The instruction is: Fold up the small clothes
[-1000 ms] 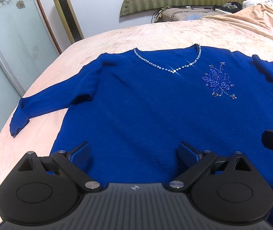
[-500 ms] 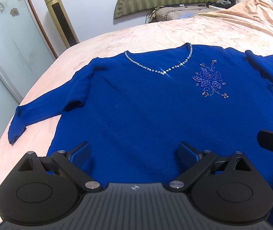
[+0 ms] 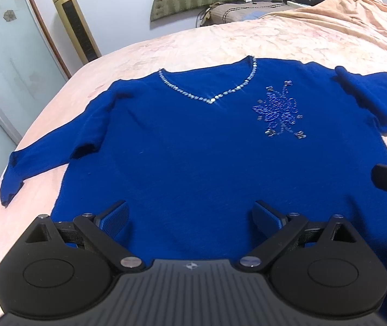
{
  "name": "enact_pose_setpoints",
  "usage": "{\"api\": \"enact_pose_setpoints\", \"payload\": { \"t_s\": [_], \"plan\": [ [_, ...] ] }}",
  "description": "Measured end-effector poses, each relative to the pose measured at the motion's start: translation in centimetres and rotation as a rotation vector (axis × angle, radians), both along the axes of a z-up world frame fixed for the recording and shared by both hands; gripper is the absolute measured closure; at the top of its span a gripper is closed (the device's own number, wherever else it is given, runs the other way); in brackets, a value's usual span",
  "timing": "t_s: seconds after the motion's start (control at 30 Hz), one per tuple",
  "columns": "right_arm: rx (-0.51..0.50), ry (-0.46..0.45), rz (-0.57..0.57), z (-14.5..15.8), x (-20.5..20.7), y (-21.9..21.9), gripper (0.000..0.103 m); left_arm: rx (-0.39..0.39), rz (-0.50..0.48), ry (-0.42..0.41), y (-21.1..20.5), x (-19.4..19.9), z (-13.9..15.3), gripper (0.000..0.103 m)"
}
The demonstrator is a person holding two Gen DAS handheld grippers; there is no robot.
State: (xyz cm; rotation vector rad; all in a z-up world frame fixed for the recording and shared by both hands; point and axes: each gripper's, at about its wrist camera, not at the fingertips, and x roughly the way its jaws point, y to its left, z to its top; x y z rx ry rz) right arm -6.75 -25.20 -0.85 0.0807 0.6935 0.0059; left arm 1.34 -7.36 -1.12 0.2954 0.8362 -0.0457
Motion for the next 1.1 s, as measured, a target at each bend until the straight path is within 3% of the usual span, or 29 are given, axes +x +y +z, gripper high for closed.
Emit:
{"api": "enact_pose_setpoints", "payload": {
  "t_s": [0.2,0.43,0.73,0.77,0.83,0.87,0.93,1.0,1.1],
  "plan": [
    [-0.041,-0.010,-0.021,0.0,0.3,-1.3,0.015,-0.017,-0.055,-0.031,-1.9,-0.3,1.0,0.005],
    [-0.218,-0.040,-0.253,-0.5,3.0,-8.3,0.019,0.010,-0.100,-0.023,-2.8,-0.5,0.3,0.005],
    [-0.234,0.017,-0.203,-3.4,7.8,-11.0,0.031,0.029,-0.090,-0.018,-2.2,-0.4,-0.1,0.005],
    [-0.219,0.007,-0.208,-3.4,7.8,-11.1,0.036,0.033,-0.087,-0.018,-2.1,-0.4,-0.1,0.005],
    [-0.151,-0.008,-0.238,-3.0,8.0,-12.3,0.063,0.037,-0.082,-0.012,-2.0,-0.2,-0.2,0.005],
    [-0.102,-0.013,-0.260,-2.8,8.1,-13.2,0.069,0.038,-0.080,-0.009,-2.0,-0.1,-0.3,0.005],
    [-0.014,-0.024,-0.319,-2.3,8.0,-15.4,0.098,0.042,-0.079,-0.005,-2.0,0.0,-0.4,0.005],
    [0.020,-0.043,-0.377,-1.6,8.0,-17.6,0.103,0.048,-0.080,-0.006,-2.0,0.0,-0.5,0.005],
    [-0.057,-0.083,-0.481,0.0,7.5,-21.0,0.103,0.061,-0.082,-0.007,-2.1,0.0,-0.6,0.005]
  ]
}}
